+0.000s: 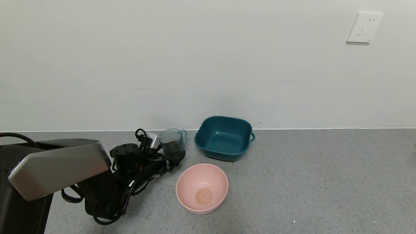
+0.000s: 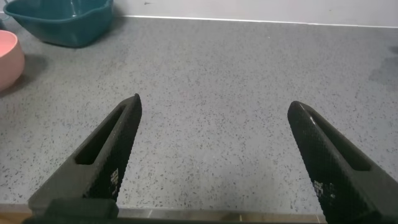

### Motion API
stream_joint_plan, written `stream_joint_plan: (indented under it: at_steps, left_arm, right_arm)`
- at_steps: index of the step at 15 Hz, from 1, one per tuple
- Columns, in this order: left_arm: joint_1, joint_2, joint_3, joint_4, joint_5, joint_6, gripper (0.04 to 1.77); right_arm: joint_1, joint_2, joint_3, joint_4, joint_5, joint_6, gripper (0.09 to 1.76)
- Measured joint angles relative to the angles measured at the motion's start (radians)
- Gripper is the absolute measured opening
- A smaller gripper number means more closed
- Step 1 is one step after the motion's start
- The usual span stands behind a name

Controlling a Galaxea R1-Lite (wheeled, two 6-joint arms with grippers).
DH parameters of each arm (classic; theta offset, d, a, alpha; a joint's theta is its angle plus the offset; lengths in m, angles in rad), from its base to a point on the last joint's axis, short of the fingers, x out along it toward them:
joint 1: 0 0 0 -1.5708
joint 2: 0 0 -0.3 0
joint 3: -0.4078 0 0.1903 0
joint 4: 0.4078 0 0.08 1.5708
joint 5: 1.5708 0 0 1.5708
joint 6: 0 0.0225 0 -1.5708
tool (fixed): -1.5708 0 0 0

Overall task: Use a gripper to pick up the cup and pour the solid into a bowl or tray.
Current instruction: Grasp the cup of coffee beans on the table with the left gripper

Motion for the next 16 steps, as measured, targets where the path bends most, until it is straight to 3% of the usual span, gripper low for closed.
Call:
stream_joint_plan:
  at_steps: [16]
  left_arm:
    - [0.000,0.082,-0.114,0.006,0.003,-0.003,1.72]
  right_arm:
    - [0.000,0.000,0.000,0.000,0.000,0.000,1.71]
